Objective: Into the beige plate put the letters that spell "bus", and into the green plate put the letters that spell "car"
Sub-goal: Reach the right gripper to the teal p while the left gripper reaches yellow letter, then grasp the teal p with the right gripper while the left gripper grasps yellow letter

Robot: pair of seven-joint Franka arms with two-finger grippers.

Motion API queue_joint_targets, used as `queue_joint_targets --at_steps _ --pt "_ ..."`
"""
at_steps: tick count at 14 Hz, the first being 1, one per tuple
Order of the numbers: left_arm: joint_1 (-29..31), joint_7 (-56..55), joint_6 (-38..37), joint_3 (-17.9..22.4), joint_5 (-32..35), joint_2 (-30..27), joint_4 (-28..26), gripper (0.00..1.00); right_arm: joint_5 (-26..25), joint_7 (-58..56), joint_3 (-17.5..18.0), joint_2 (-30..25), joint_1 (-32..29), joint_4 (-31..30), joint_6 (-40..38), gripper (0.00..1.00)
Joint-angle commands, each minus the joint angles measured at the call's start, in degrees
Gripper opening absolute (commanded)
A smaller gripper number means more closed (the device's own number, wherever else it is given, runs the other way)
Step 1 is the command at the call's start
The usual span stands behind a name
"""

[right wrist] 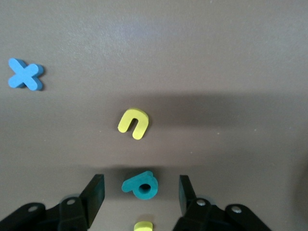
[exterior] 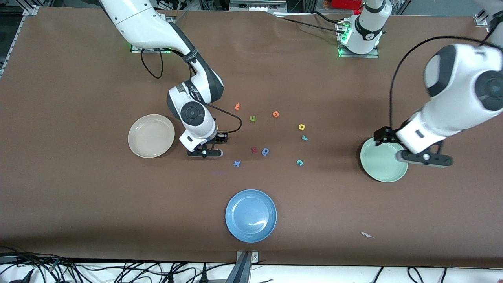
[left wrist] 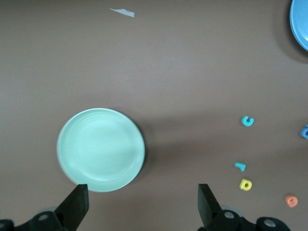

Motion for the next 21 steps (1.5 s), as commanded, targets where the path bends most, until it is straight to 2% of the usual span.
queue_joint_targets --at_steps 1,2,5,8,11,12,14,17,21 --pt "-3.01 -5.28 7.25 -0.02 -1.06 -1.46 -6.72 1.0 0.23 1.49 -0.47 1.46 0.89 0.65 0.79 0.71" --pt "-3.72 -7.3 10.32 -0.72 -1.06 -1.46 -9.17 1.0 0.14 1.58 -0.47 1.72 0.8 0.56 1.06 0.7" --pt "-3.81 -11.88 18.33 -4.76 -0.97 -2.07 -16.21 1.0 0.05 1.58 -0.47 2.25 0.89 0.73 1.15 0.53" --pt "-3.81 -12.42 26.84 -6.79 -0.97 -3.47 -24.46 1.0 0.14 1.58 -0.56 2.69 1.06 0.65 1.67 0.45" --pt "-3.99 -17.15 35.99 -9.86 -0.36 -3.74 -31.07 1.0 0.23 2.46 -0.56 3.22 2.03 0.65 2.47 0.22" --pt "-4.69 -18.82 38.36 -10.56 -0.27 -3.13 -32.13 1.0 0.14 2.37 -0.56 3.13 1.94 0.73 2.29 0.15" --pt "-7.14 -21.37 40.49 -10.57 -0.27 -1.03 -32.93 1.0 0.14 2.02 -0.56 2.78 1.77 0.91 2.12 0.08" --pt "-9.43 -24.54 42.51 -10.57 0.78 3.36 -32.58 0.99 0.41 1.5 -1.35 -0.2 1.33 1.08 -1.64 0.08" --pt "-10.67 -25.96 42.78 -10.57 2.8 8.82 -30.82 0.96 0.41 0.79 -5.56 -3.81 0.97 0.82 -8.59 0.09"
